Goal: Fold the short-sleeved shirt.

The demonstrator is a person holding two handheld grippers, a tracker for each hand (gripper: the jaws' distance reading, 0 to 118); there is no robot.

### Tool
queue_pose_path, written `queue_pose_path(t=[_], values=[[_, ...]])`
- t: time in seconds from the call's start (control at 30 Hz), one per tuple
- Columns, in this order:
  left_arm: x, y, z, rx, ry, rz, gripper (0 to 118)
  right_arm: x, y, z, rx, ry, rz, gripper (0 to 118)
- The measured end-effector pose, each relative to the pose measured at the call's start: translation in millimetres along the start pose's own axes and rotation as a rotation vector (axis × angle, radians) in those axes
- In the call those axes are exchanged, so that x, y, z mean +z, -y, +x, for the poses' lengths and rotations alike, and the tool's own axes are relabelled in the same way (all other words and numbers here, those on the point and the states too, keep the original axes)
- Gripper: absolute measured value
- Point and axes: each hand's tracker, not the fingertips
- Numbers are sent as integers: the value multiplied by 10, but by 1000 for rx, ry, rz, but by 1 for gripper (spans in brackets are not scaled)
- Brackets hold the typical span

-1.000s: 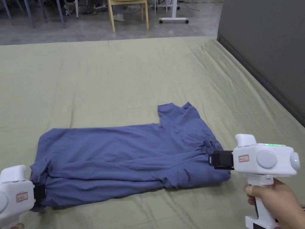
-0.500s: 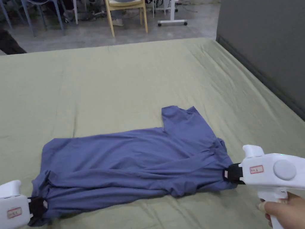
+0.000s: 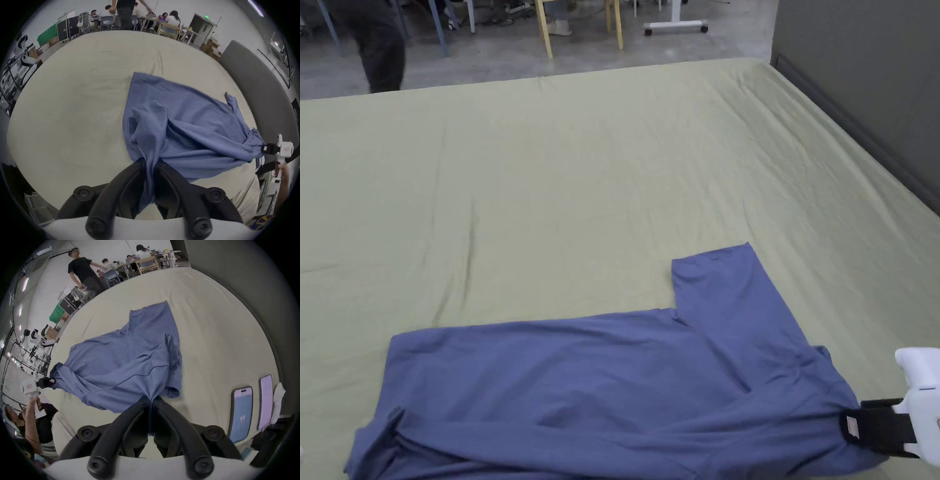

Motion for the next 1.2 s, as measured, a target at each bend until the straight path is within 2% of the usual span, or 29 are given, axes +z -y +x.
queue_pose_path(t=[0.07, 0.23, 0.3, 0.4, 0.43, 0.47, 0.5, 0.53, 0.57, 0.6, 0.63, 0.7, 0.73, 0.8, 0.83, 0.87, 0.9, 0.93, 0.97, 1.0, 1.07, 1.1, 1.13, 1.17, 1.2], values=[[-168, 87, -7, 4, -16, -43, 8, -189, 20, 88, -51, -13, -29, 4], [-600, 125, -141, 30, -47, -85, 8, -614, 52, 150, -39, 43, -66, 4], [-628, 108, -137, 40, -49, -83, 8, -830, 66, 293, -33, 56, -89, 4], [-593, 113, -103, 2, -69, -75, 8, -890, 65, 270, 0, 64, -88, 5], [-572, 118, -109, 6, -68, -71, 8, -848, 45, 246, -2, 63, -89, 10], [-499, 110, -113, 25, -69, -58, 14, -800, 6, 252, 0, 56, -92, 19], [-416, 97, -111, 51, -85, -20, 51, -717, -32, 254, 6, 45, -91, 40], [-293, 69, -125, 81, -97, 43, 97, -603, -83, 235, 11, 49, -85, 74], [-153, 31, -142, 102, -62, 91, 118, -447, -133, 182, 17, 61, -45, 108], [52, -19, -150, 140, 16, 244, 118, -282, -180, 147, 19, 43, 43, 118], [203, 89, -226, 161, 16, 256, 118, -76, -248, 102, 23, 32, 178, 118], [368, 36, -242, 201, 63, 304, 118, 150, -368, -54, -7, 7, 248, 118], [600, -26, -7, 207, 72, 316, 118, 194, -448, -105, -20, -14, 258, 118], [681, -152, 146, 209, 118, 278, 118, 208, -581, -202, -38, -97, 267, 118], [687, -198, 221, 182, 120, 248, 115, 191, -609, -264, -39, -120, 277, 108], [479, -295, 65, 144, 71, 251, 88, 150, -621, -355, -15, -81, 278, 77], [442, -346, 153, 106, 36, 258, 1, 128, -642, -438, 15, -36, 298, 4], [365, -419, 248, 58, -26, 253, 0, 42, -650, -556, 88, 40, 296, 2], [267, -451, 295, 44, -87, 261, 0, -6, -626, -635, 133, 85, 302, 2], [143, -503, 276, 60, -18, 250, 0, -47, -618, -695, 145, 56, 293, 2], [-93, -703, 190, 83, 43, 225, 0, -84, -610, -731, 95, -51, 265, 2], [-213, -848, 145, 87, 17, 222, 13, -148, -597, -743, 85, -66, 257, 2], [-317, -989, 84, 81, -7, 223, 63, -150, -594, -757, 96, -59, 253, 2], [-411, -1150, 16, -28, -140, 280, 115, -145, -585, -774, 111, -52, 251, 2], [-603, -1301, -27, -42, -186, 241, 118, -161, -584, -764, 123, -43, 248, 2]])
